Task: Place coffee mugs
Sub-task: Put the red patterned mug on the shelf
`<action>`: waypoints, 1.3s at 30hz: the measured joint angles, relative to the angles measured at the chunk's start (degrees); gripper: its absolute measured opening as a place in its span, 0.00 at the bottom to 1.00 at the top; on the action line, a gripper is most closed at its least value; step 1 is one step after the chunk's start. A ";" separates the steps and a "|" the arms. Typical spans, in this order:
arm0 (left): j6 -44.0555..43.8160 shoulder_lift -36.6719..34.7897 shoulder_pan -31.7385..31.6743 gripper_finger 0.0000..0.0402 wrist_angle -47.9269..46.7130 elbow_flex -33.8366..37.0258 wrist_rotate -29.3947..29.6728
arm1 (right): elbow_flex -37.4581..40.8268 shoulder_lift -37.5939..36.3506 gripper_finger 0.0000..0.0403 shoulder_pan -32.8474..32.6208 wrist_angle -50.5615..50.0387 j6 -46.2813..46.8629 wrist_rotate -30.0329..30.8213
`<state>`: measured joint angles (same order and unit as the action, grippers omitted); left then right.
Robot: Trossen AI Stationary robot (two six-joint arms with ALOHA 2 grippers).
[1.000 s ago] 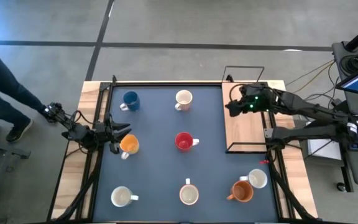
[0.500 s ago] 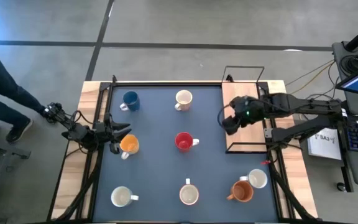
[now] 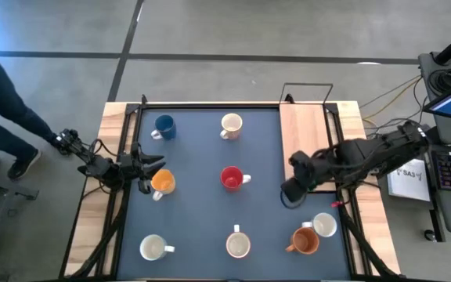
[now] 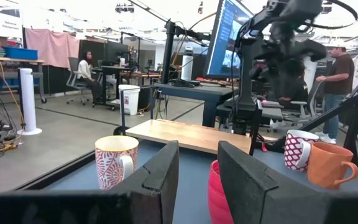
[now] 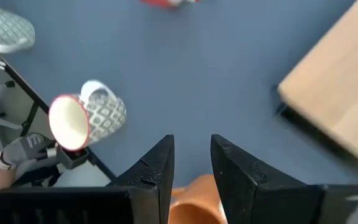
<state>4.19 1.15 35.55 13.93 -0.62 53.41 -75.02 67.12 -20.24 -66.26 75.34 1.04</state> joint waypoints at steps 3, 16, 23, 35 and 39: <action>0.00 0.00 -0.01 0.24 0.00 -0.01 0.00 | 0.00 1.03 0.23 -3.54 -0.40 5.05 -0.02; 0.00 0.00 -0.01 0.24 0.00 0.00 0.01 | 0.00 7.64 0.23 -15.44 -7.16 23.03 -1.53; 0.00 0.00 0.00 0.24 -0.02 -0.01 0.00 | 0.00 13.83 0.23 -18.09 -10.12 25.83 -10.56; 0.00 0.00 0.00 0.24 -0.03 -0.01 0.00 | 0.14 18.48 0.29 -18.28 -11.96 25.37 -10.77; 0.00 0.00 0.00 0.24 -0.03 0.00 0.02 | 0.23 19.41 0.31 -18.26 -12.76 25.28 -8.59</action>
<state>4.19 1.15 35.55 13.91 -0.63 53.43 -74.80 86.54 -38.50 -79.02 100.61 -7.56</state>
